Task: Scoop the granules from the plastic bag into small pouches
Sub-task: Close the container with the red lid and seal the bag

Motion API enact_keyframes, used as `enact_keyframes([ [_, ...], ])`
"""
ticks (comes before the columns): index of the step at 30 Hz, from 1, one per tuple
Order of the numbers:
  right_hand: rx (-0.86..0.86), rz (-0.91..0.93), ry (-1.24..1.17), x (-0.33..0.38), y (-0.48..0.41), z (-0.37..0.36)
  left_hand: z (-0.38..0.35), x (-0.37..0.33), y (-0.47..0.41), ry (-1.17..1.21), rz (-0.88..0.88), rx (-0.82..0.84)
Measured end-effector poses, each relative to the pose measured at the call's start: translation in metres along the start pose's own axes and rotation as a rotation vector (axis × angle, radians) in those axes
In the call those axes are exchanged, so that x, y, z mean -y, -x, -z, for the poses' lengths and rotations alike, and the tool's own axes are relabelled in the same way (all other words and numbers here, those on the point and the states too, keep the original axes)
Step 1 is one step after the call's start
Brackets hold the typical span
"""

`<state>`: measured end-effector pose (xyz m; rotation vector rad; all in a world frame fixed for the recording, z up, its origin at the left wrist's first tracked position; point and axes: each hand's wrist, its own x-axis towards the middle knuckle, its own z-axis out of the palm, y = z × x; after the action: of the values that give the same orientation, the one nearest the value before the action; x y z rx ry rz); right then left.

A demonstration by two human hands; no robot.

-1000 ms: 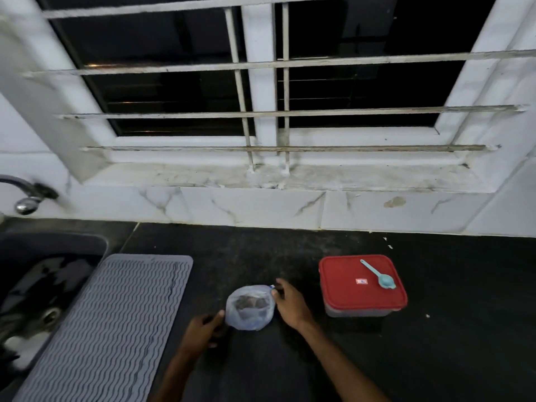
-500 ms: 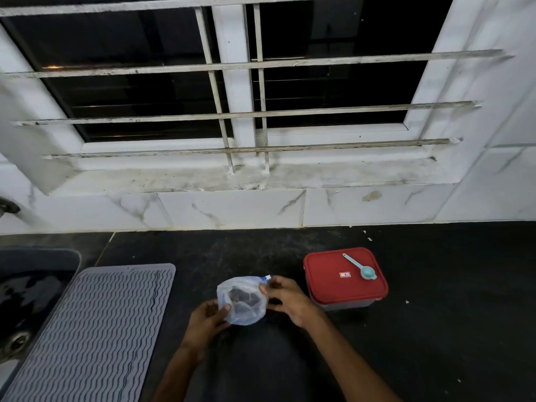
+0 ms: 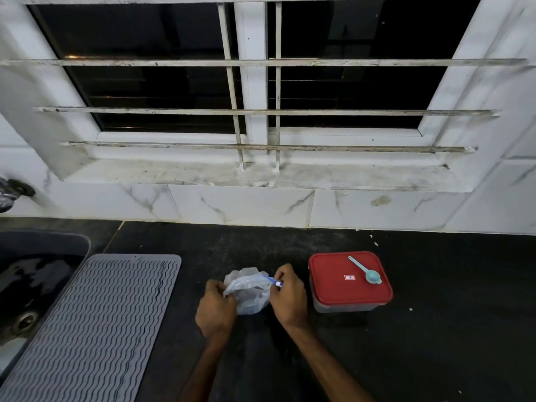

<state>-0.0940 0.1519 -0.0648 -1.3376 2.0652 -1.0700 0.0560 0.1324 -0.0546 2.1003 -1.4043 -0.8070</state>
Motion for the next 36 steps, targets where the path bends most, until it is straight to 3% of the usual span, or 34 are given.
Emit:
enact_keyframes([
  [3, 0.098, -0.009, -0.127, 0.001, -0.007, 0.007, -0.001, 0.004, -0.003, 0.045, -0.081, -0.009],
  [7, 0.343, -0.082, -0.210, 0.002, -0.014, 0.017, -0.005, 0.009, -0.008, 0.211, -0.093, 0.212],
  [11, 0.123, -0.117, -0.156, 0.000, -0.021, 0.027, 0.016, 0.001, -0.001, 0.627, 0.010, 0.710],
  [13, 0.053, -0.134, -0.137, -0.006, -0.025, 0.029, 0.030, 0.000, 0.003, 0.709, -0.055, 0.816],
  [18, -0.028, -0.076, -0.108, -0.006, -0.010, 0.021, 0.030, -0.016, 0.014, 0.631, 0.016, 0.564],
  [21, -0.006, -0.029, -0.037, 0.001, -0.005, 0.016, 0.023, -0.017, 0.008, 0.223, -0.065, 0.181],
  [23, 0.056, -0.006, 0.033, 0.007, -0.006, 0.018, 0.023, -0.016, 0.005, -0.042, -0.119, 0.017],
  [30, 0.653, -0.003, -0.006, 0.021, -0.011, 0.035, 0.022, -0.022, -0.001, -0.165, -0.221, -0.069],
  [36, 0.763, -0.146, -0.204, 0.028, -0.019, 0.054, 0.023, -0.010, -0.003, -0.093, -0.251, -0.027],
])
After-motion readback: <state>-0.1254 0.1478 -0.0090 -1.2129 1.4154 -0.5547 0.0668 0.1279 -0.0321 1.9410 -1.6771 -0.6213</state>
